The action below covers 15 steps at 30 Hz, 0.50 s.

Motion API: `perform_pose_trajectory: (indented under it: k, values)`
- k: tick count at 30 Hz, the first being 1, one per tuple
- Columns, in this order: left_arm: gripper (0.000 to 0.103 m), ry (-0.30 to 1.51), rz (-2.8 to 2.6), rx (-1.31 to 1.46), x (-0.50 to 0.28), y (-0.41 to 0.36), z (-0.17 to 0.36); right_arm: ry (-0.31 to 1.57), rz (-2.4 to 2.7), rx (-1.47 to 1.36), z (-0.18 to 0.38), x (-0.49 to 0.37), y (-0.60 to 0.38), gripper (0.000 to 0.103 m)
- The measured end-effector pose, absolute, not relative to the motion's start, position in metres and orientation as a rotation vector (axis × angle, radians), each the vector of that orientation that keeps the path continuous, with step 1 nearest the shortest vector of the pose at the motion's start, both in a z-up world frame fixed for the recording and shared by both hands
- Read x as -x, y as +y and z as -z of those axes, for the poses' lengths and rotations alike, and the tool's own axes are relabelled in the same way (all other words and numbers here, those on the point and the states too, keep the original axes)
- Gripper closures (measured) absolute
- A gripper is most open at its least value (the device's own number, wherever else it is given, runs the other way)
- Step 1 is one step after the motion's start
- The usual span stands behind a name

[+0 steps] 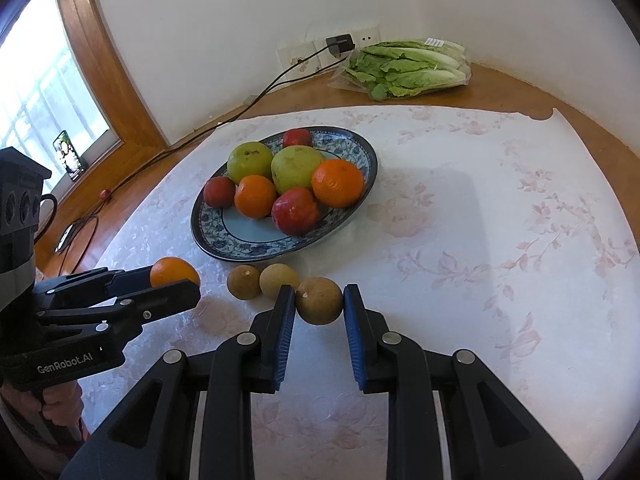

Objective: Organize fruits
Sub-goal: 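Carry the orange onto the plate with the left tool while the right tool carries the kiwi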

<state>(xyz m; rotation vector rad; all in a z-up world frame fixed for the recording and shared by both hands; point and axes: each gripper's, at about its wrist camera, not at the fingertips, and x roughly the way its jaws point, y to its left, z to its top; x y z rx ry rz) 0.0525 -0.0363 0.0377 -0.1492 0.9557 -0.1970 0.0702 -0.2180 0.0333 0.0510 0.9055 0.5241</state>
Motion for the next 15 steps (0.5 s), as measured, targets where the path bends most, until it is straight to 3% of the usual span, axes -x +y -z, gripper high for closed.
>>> perform_pose_trajectory:
  k: [15]
  values:
    - [0.063,0.938,0.195,0.136,-0.055,-0.035,-0.049,0.886,-0.545,-0.035,-0.048,-0.068,-0.220,0.077]
